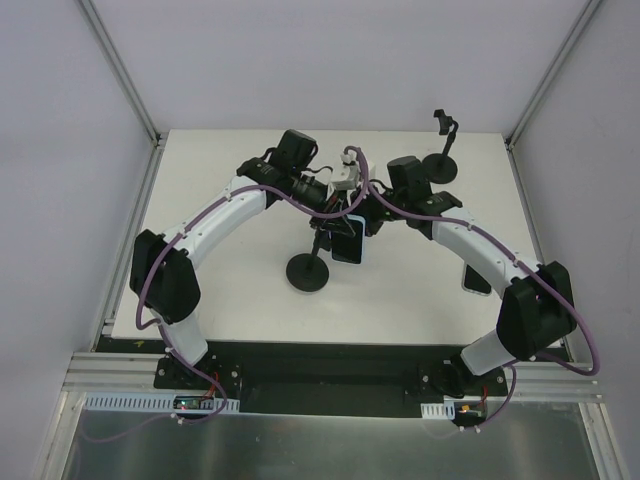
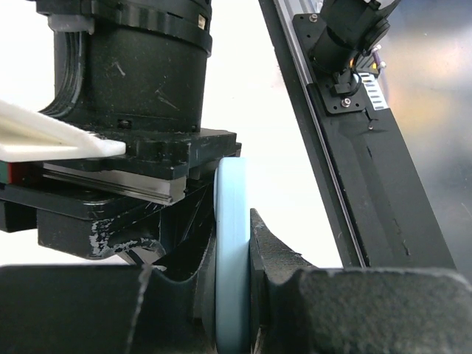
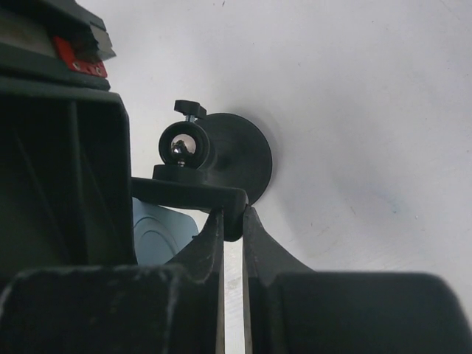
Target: Place the phone on the phone stand
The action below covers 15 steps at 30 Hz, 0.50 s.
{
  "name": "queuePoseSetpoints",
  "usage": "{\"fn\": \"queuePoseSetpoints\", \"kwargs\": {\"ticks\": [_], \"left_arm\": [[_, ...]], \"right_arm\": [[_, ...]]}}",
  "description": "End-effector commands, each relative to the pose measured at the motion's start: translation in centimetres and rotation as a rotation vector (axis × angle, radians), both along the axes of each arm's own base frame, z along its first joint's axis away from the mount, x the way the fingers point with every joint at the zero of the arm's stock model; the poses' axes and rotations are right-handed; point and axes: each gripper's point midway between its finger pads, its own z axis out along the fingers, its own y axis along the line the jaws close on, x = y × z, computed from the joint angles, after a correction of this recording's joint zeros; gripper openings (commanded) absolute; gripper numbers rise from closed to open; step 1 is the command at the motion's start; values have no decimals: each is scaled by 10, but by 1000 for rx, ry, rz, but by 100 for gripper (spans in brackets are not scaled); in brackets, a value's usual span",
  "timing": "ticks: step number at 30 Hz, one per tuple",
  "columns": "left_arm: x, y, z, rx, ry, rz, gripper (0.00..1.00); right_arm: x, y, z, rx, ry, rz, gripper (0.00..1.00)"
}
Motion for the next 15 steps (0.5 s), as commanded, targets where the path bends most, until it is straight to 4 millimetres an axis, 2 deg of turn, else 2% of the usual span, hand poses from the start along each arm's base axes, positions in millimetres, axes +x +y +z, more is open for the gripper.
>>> {"fn": "queuePoseSetpoints", "kwargs": {"ticks": [1, 4, 7, 8, 9, 10, 11, 12, 14, 15], "left_arm": [[17, 7, 1, 27, -142, 32, 0], [21, 9, 1, 59, -140, 56, 0], [27, 18, 4, 120, -144, 149, 0], [38, 26, -2, 188, -161, 236, 0], [40, 32, 2, 217, -173, 293, 0], [43, 40, -5, 268, -141, 368, 0], [62, 55, -12, 351, -192, 506, 0], [68, 65, -9, 385, -215, 589, 0], [75, 82, -23, 493, -223, 759, 0], [84, 100, -25, 546, -222, 912, 0]], "right_arm": [[-25, 11, 19, 109, 46, 126, 0], [-16, 5, 17, 79, 12, 69, 0], [4, -8, 12, 31, -25, -64, 0], [9, -12, 9, 29, -26, -98, 0], [14, -16, 7, 15, -37, -139, 0], [18, -20, 10, 15, -53, -170, 0], [22, -21, 13, 27, -59, -208, 0], [29, -28, 8, 6, -67, -273, 1], [40, -32, 19, 27, -119, -378, 1], [53, -47, 14, -9, -144, -524, 0]]}}
